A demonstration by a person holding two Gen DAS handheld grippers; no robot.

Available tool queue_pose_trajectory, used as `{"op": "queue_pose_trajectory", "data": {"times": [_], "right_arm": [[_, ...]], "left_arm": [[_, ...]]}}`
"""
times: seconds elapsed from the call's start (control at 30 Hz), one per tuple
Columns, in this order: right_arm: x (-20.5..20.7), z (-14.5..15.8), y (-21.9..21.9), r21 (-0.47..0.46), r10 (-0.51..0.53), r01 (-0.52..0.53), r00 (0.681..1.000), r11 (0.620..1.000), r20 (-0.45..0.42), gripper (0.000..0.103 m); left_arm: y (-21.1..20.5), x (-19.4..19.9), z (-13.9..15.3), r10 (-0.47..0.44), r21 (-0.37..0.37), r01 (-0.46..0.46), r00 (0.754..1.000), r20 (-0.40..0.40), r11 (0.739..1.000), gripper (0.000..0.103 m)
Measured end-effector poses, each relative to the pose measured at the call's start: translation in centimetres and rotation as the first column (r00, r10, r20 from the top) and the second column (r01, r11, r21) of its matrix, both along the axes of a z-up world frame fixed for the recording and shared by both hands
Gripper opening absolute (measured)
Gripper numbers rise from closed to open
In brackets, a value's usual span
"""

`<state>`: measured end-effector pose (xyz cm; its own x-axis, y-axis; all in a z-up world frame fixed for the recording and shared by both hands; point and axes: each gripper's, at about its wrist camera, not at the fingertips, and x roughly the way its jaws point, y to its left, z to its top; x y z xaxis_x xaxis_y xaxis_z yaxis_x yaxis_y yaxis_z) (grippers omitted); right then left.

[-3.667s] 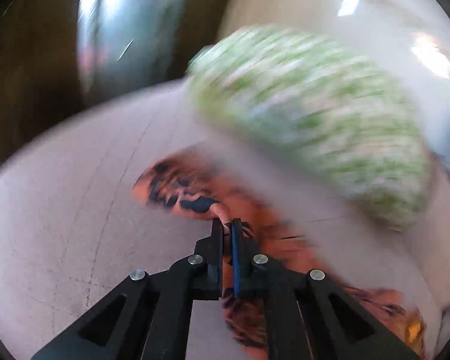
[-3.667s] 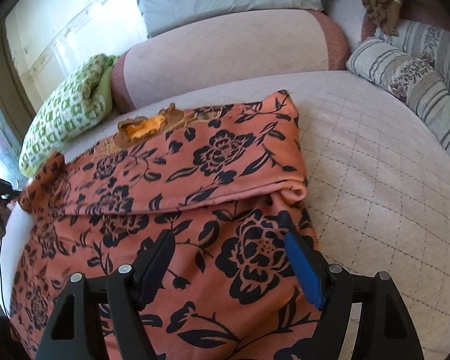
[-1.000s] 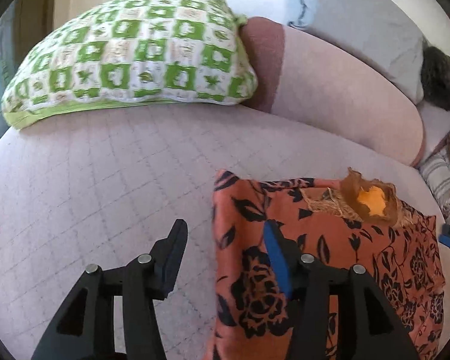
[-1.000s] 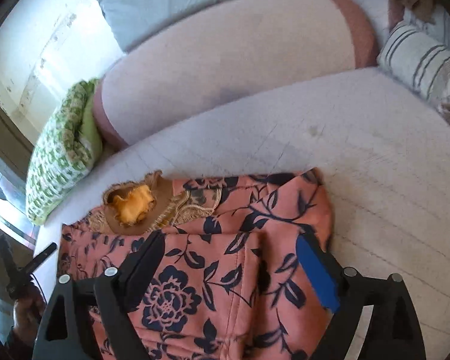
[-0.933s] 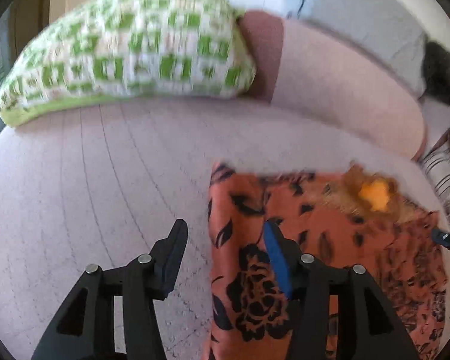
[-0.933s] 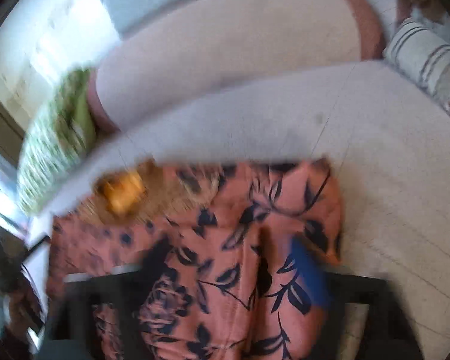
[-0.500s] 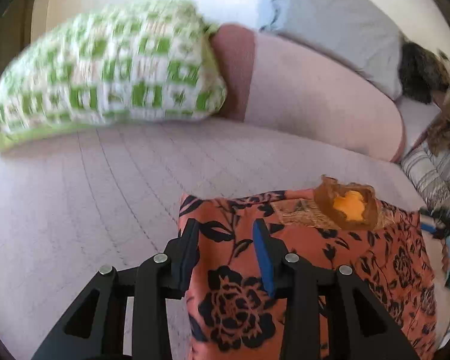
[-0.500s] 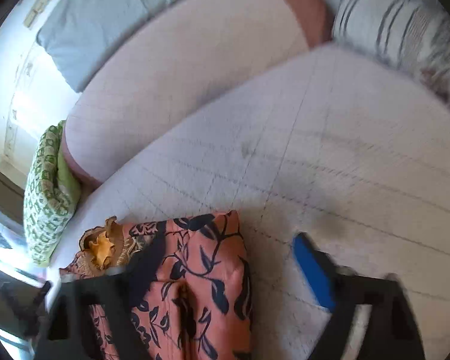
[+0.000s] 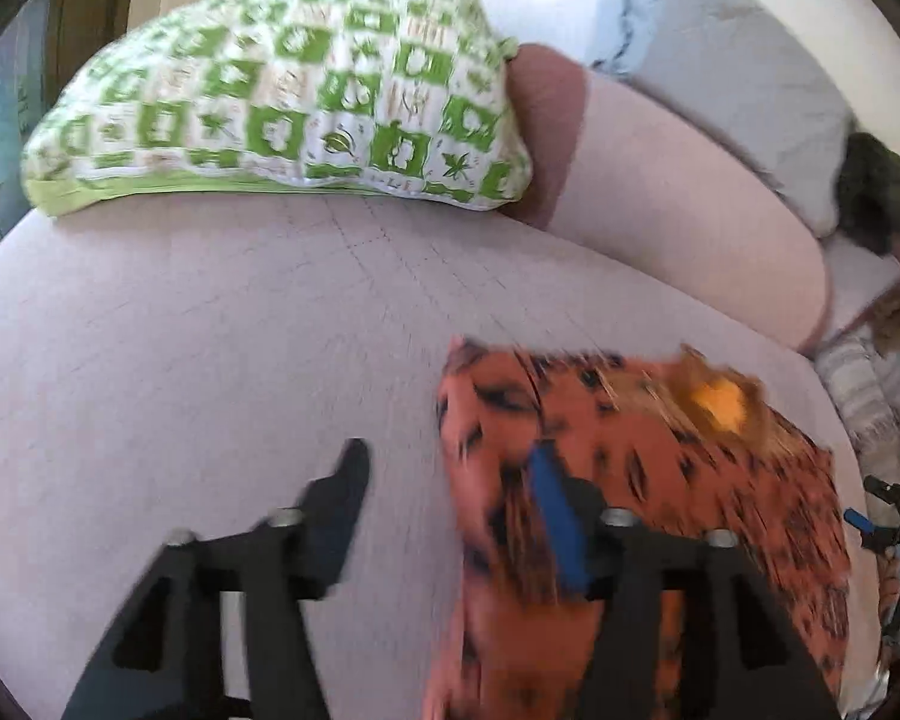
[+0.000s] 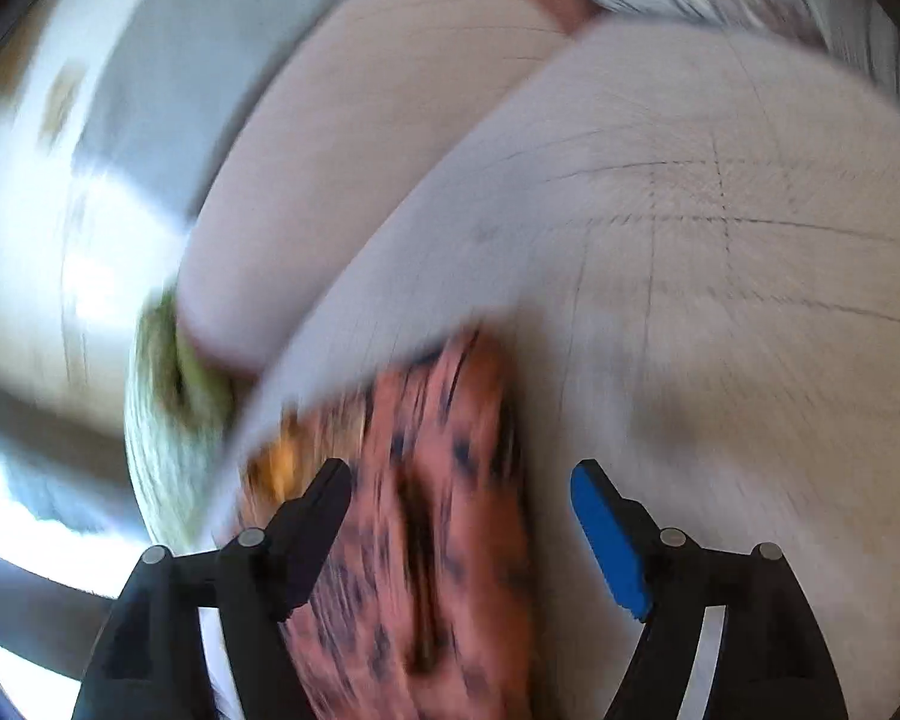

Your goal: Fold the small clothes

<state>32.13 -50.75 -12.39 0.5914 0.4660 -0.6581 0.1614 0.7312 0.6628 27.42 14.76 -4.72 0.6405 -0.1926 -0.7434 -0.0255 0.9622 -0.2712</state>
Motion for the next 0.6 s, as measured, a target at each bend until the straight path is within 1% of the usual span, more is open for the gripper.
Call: {"op": "queue_pose_trajectory", "data": {"times": [0.03, 0.07, 0.13, 0.17, 0.2, 0.23, 0.3, 0.33, 0.37, 0.4, 0.43, 0.47, 0.5, 0.53, 0.57, 0.6], "right_arm": [[-1.7, 0.5, 0.5, -0.042, 0.032, -0.032, 0.999, 0.999, 0.005, 0.079], [-3.6, 0.7, 1.1, -0.089, 0.068, -0.068, 0.998, 0.994, -0.01, 0.079], [-6.7, 0.9, 2.0, -0.14, 0.124, -0.126, 0.992, 0.982, -0.018, 0.079], [-7.8, 0.9, 2.3, -0.161, 0.136, -0.138, 0.99, 0.977, -0.02, 0.079], [-8.1, 0.7, 2.4, -0.161, 0.14, -0.141, 0.99, 0.977, -0.023, 0.079], [-8.3, 0.4, 2.0, -0.125, 0.125, -0.127, 0.992, 0.984, -0.024, 0.079], [-7.1, -0.1, 2.0, -0.065, 0.102, -0.102, 0.995, 0.993, -0.017, 0.079], [-5.9, -0.9, 2.1, -0.041, 0.097, -0.098, 0.995, 0.994, -0.04, 0.075], [-4.8, -1.8, 2.5, -0.017, 0.098, -0.1, 0.991, 0.995, -0.095, 0.064], [-3.9, -3.1, 3.1, -0.026, 0.11, -0.116, 0.98, 0.993, -0.169, 0.022], [-3.7, -3.6, 3.2, -0.066, 0.088, -0.103, 0.977, 0.993, -0.192, 0.022], [-3.8, -3.5, 2.9, -0.04, 0.061, -0.07, 0.979, 0.997, -0.193, 0.022], [-4.4, -2.8, 2.6, -0.037, 0.022, -0.029, 0.984, 0.999, -0.175, 0.025], [-5.3, -1.8, 2.7, -0.062, 0.002, -0.01, 0.991, 0.998, -0.136, 0.034], [-6.4, -0.9, 2.8, -0.07, 0.015, -0.023, 0.995, 0.997, -0.103, 0.046], [-7.5, -0.4, 3.0, -0.068, 0.049, -0.056, 0.993, 0.996, -0.103, 0.087]], "left_arm": [[0.2, -2.1, 0.4, -0.014, -0.008, 0.014, 1.0, 0.005, 1.0, 0.061], [0.2, -3.7, 0.7, -0.03, -0.009, 0.03, 1.0, -0.002, 1.0, 0.062], [0.3, -8.1, 0.7, -0.061, -0.022, 0.06, 0.998, -0.024, 0.998, 0.064], [0.1, -10.2, 0.4, -0.081, -0.022, 0.08, 0.996, -0.043, 0.997, 0.065], [-0.2, -11.4, 0.3, -0.091, -0.013, 0.09, 0.994, -0.055, 0.996, 0.065], [-0.3, -12.9, 0.0, -0.095, -0.005, 0.095, 0.994, -0.062, 0.995, 0.065], [-0.6, -15.5, -0.6, -0.093, 0.001, 0.093, 0.992, -0.087, 0.996, 0.065], [-0.4, -16.3, -0.8, -0.076, -0.009, 0.075, 0.992, -0.1, 0.997, 0.065], [-0.2, -17.3, -0.9, -0.06, -0.031, 0.057, 0.992, -0.108, 0.998, 0.065], [0.1, -17.9, -1.1, -0.045, -0.051, 0.04, 0.993, -0.112, 0.998, 0.065], [0.3, -18.6, -1.2, -0.02, -0.058, 0.013, 0.992, -0.125, 0.998, 0.065], [0.5, -18.8, -1.3, -0.004, -0.061, -0.004, 0.991, -0.135, 0.998, 0.065], [0.7, -19.6, -1.1, 0.002, -0.068, -0.01, 0.992, -0.128, 0.998, 0.065], [0.8, -20.2, -0.8, 0.002, -0.066, -0.009, 0.993, -0.114, 0.998, 0.065], [0.9, -20.6, -0.6, 0.003, -0.058, -0.009, 0.995, -0.104, 0.998, 0.065], [1.0, -21.0, -0.3, 0.005, -0.051, -0.01, 0.994, -0.105, 0.999, 0.066]]}}
